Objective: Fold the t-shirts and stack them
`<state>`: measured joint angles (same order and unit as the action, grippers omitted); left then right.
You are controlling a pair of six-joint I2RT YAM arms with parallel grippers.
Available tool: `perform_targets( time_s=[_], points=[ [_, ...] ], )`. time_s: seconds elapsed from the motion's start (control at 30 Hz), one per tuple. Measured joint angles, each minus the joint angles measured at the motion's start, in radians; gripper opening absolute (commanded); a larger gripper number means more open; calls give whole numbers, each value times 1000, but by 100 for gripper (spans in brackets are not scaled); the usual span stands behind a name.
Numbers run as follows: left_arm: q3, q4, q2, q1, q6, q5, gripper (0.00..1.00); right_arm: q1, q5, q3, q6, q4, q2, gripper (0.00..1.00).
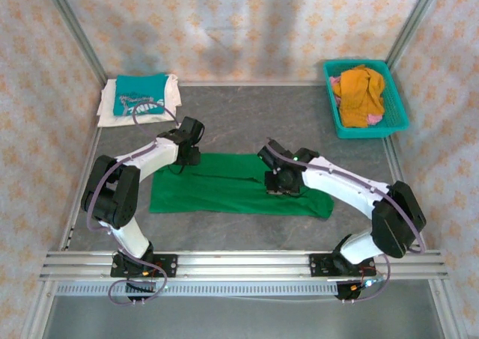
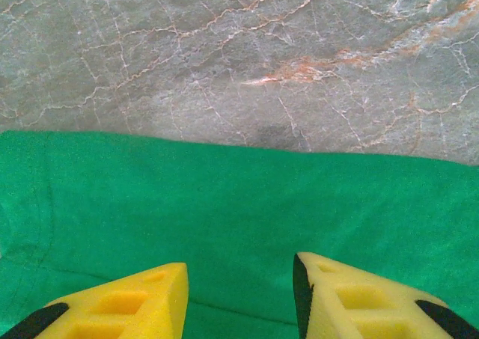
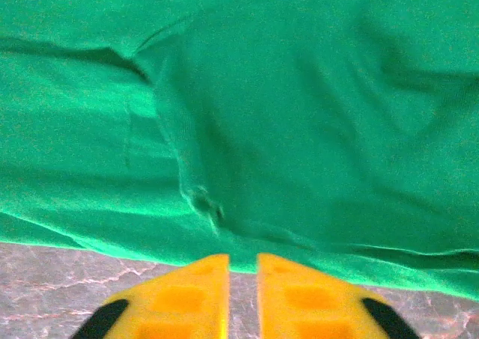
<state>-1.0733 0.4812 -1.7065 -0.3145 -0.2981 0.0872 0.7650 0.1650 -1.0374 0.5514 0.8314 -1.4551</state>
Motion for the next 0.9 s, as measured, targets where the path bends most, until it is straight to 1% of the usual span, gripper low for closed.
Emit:
perform_targets(
  time_s=[0.03,0.1,0.17,0.2,0.3,0.4,0.47,0.57,0.63,0.73,0.9],
  points=[
    [1,-1,0,0,0,0,42,5,2,8,8,0,-1,34],
    [1,-1,0,0,0,0,42,5,5,11,18,-2,0,37],
    [1,-3,0,0,1,0,42,5,6,11,26,-11,6,43],
    [1,-4,0,0,1,0,42,2,-2,10,26,-14,14,43],
    [-9,-2,-6,0,2,0,42,-35,-17,10,29,-29,51,43],
    [-69,4,-46,8,4,-10,42,-135,-31,10,32,-61,63,41],
    [-120,4,-84,27,4,-41,41,-200,-53,10,31,-79,50,41],
    [-173,11,-134,62,12,-69,39,-255,-78,10,32,-105,-6,40],
    [-210,32,-171,79,17,-73,37,-280,-79,11,32,-133,-56,39],
    [-274,55,-240,86,25,-81,37,-301,-71,12,32,-185,-124,39],
    [-275,85,-276,93,27,-108,37,-306,-53,5,33,-247,-243,37]
  ],
)
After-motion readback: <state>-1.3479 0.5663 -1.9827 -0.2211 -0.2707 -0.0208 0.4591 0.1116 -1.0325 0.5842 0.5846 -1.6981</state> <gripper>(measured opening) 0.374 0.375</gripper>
